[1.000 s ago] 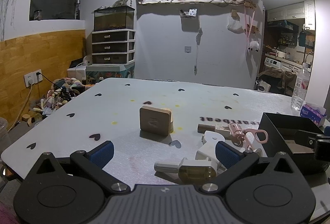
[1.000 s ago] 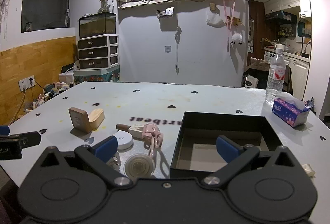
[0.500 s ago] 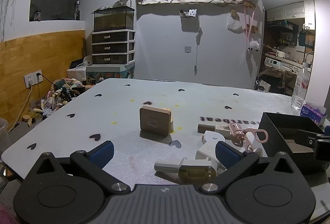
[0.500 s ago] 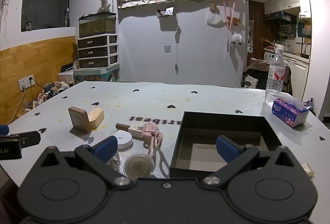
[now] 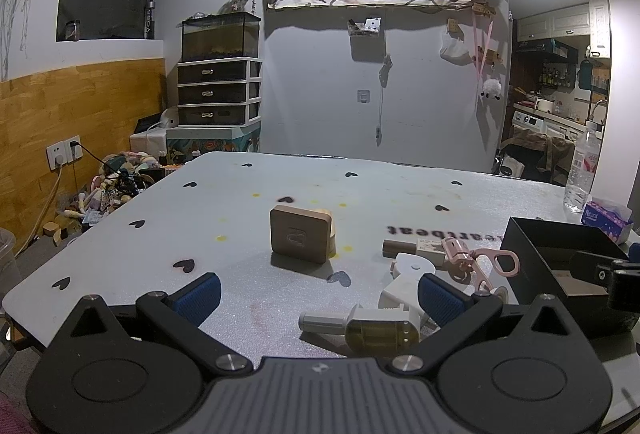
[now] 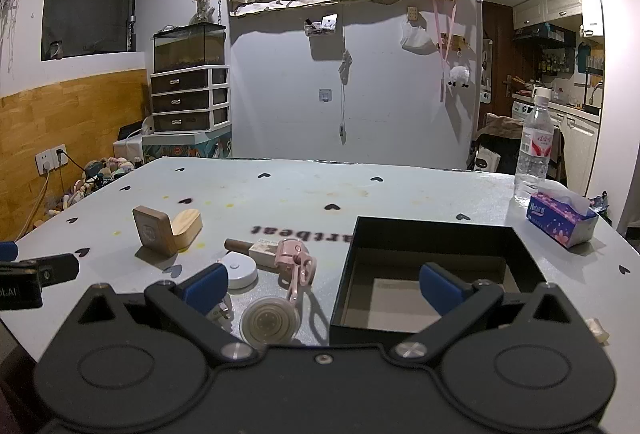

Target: Organize rigid objects

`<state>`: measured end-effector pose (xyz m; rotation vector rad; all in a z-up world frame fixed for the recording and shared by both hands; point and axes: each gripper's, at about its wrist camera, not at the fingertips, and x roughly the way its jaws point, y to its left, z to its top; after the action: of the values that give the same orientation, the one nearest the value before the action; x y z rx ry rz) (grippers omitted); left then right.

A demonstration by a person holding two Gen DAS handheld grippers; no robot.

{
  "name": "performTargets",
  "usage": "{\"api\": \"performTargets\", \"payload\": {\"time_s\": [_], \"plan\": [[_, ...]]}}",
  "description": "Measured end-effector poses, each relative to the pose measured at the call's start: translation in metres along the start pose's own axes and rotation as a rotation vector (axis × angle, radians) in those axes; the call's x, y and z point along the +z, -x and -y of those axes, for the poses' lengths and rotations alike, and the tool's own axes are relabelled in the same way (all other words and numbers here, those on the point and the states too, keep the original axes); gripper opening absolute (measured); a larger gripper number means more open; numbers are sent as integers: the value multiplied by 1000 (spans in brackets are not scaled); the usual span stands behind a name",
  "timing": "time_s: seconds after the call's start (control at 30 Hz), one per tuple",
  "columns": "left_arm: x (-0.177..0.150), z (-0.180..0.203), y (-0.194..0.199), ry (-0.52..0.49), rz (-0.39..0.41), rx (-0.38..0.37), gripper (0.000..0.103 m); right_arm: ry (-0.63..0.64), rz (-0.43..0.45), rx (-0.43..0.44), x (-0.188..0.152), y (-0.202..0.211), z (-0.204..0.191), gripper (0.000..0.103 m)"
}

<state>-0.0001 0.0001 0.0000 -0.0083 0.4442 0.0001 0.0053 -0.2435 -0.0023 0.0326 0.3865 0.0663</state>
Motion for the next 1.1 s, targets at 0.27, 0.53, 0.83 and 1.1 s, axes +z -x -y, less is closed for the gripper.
{"api": "performTargets", "payload": {"time_s": [0.27, 0.53, 0.83, 1.1], "plan": [[0, 0, 0, 0, 0, 0, 103, 1, 0, 0, 1, 0, 0, 103], [0, 0, 0, -1, 1, -1, 103, 0, 5, 10, -1, 1, 1, 103], [-4, -1, -7, 5, -24, -4, 103, -32, 18, -57, -3, 2, 22, 103], [-10, 1, -23, 18, -54, -15, 103, -97, 9, -198, -8, 1, 65, 103]]}}
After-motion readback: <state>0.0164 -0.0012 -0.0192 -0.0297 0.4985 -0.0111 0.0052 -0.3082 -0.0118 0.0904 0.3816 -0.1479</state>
